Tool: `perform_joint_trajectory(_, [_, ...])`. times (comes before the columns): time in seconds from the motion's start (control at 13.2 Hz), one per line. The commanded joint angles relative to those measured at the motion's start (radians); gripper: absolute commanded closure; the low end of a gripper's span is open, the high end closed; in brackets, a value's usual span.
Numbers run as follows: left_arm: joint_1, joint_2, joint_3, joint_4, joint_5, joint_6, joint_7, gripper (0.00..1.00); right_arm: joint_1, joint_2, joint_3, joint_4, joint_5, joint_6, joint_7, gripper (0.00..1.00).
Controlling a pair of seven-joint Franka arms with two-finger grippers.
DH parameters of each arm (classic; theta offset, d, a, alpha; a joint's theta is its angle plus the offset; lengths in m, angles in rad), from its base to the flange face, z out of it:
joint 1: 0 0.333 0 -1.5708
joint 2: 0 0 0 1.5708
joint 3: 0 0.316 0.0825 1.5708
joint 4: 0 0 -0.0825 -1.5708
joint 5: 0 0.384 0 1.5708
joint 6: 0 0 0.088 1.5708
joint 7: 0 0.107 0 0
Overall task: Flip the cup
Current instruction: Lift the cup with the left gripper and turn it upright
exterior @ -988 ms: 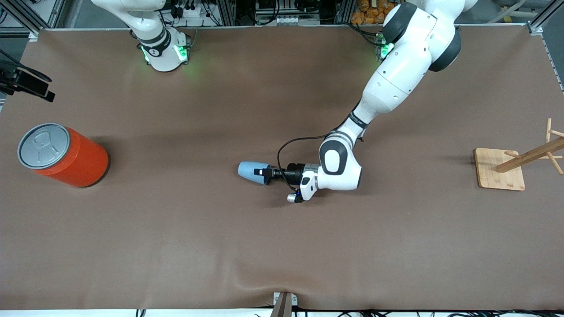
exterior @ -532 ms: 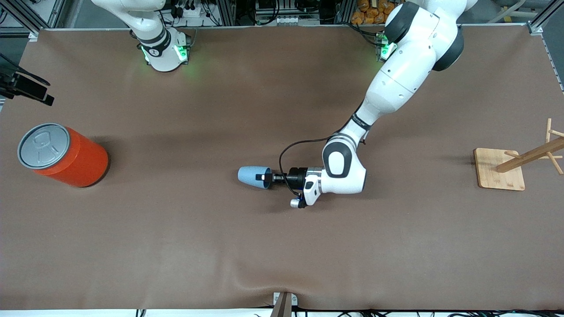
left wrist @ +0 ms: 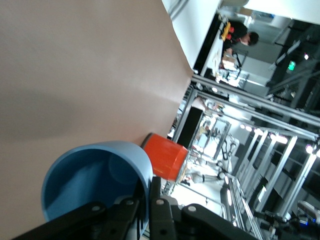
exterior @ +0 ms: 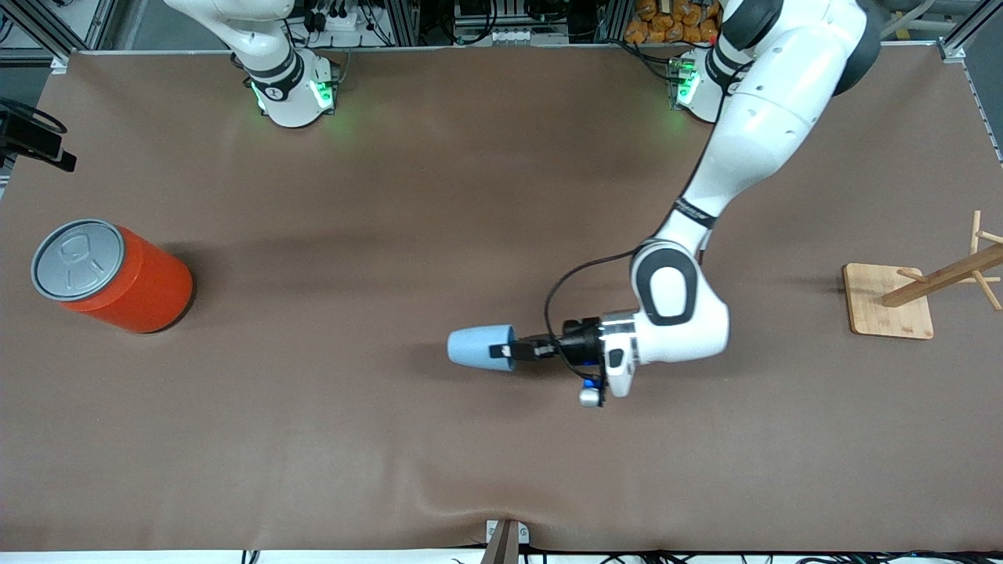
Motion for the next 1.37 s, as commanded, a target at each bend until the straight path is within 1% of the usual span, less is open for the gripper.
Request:
perform_joint_trajectory(0.0, [0.063,-0.086,0.001,-0.058,0.102,0.005,-0.116,1.00,0.065,-0.008,-0.026,-0.004,-0.003,0.012,0.037,0.00])
perform_joint_trajectory(0.08, [0.079,-0.137,0.017,-0.091,0.128,0.009,-0.160,1.00,0.092,-0.008,-0.058,-0.002,0.000,0.015,0.083,0.00])
perform_joint_trajectory(0.15, [0.086,-0.178,0.057,-0.122,0.183,0.009,-0.182,1.00,0.111,-0.008,-0.081,-0.002,0.006,0.015,0.102,0.00])
perform_joint_trajectory(0.23, [0.093,-0.220,0.079,-0.159,0.249,0.009,-0.196,1.00,0.112,-0.008,-0.089,-0.002,0.013,0.015,0.103,0.00])
perform_joint_trajectory(0.53, [0.197,-0.298,0.085,-0.263,0.544,0.003,-0.198,1.00,0.114,-0.008,-0.092,-0.001,0.014,0.017,0.105,0.00])
perform_joint_trajectory(0.76, [0.277,-0.349,0.085,-0.345,0.830,0.011,-0.188,1.00,0.114,-0.008,-0.092,-0.001,0.014,0.017,0.106,0.00])
perform_joint_trajectory(0.91, [0.293,-0.393,0.085,-0.410,0.996,0.013,-0.188,1.00,0.114,-0.008,-0.092,-0.001,0.012,0.015,0.105,0.00])
perform_joint_trajectory(0.99, [0.296,-0.424,0.086,-0.466,1.046,0.040,-0.190,1.00,0.114,-0.008,-0.090,0.001,0.012,0.015,0.106,0.00])
perform_joint_trajectory(1.06, [0.296,-0.457,0.086,-0.542,1.089,0.119,-0.193,1.00,0.114,-0.008,-0.089,0.002,0.014,0.014,0.106,0.00])
perform_joint_trajectory(1.14, [0.299,-0.482,0.086,-0.629,1.120,0.254,-0.198,1.00,0.114,-0.008,-0.086,0.002,0.015,0.008,0.111,0.00])
perform_joint_trajectory(1.22, [0.307,-0.485,0.086,-0.685,1.149,0.338,-0.196,1.00,0.114,-0.008,-0.081,0.002,0.017,0.003,0.126,0.00])
perform_joint_trajectory(1.29, [0.308,-0.482,0.086,-0.699,1.188,0.341,-0.198,1.00,0.114,-0.008,-0.081,0.002,0.018,0.005,0.145,0.00])
